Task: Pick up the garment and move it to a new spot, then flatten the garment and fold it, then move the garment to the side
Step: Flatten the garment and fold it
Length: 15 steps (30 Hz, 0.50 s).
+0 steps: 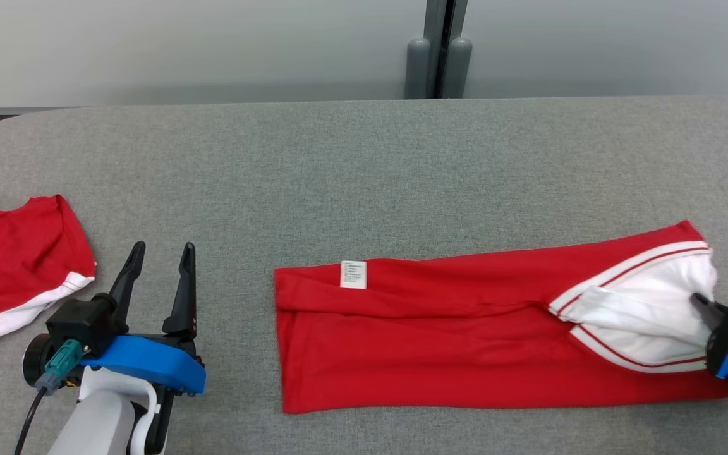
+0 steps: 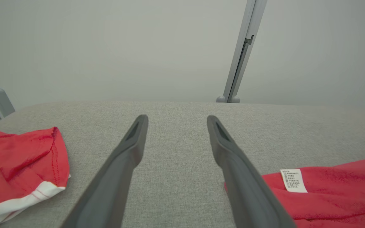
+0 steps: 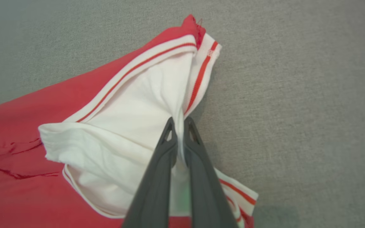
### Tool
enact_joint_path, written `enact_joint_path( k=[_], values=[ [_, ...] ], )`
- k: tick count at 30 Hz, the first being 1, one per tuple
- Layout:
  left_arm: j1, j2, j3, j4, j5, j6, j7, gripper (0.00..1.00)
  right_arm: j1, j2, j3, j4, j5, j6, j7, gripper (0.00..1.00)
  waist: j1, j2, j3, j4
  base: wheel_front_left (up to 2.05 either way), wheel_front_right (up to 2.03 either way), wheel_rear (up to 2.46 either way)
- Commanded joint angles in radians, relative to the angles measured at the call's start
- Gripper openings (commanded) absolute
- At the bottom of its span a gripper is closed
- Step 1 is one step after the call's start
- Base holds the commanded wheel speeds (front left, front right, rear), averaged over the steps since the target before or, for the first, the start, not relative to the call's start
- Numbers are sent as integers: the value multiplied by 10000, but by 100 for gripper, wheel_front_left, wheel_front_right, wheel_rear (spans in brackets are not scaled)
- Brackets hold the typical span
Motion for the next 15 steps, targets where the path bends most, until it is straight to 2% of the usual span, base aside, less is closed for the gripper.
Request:
enact_joint_path(
  k=[1,5,9,12,15],
  values=[
    [124,4,48,-15,-64,32,-52,100,199,-171,-254,-173,-144,1,-11,0,-1,0,-53,-39,0,0,0],
    [232,-30,-13,-59,-57,64,-51,100,590,-659,-1343,-686,-659,1,123,0,-1,0,-213,-57,0,0,0],
    [399,-23,-55,-73,-84,75,-53,100,790,-598,-1926,-1072,-927,1,237,0,-1,0,-364,-61,0,0,0],
    [422,-5,-64,-78,-134,82,-54,100,908,-363,-1877,-1495,-1046,1,396,0,-1,0,-463,-67,0,0,0],
    [482,5,-91,-39,-162,56,-56,100,1071,-88,-1355,-2054,-1006,1,608,0,-1,0,-563,-50,0,0,0]
  ],
)
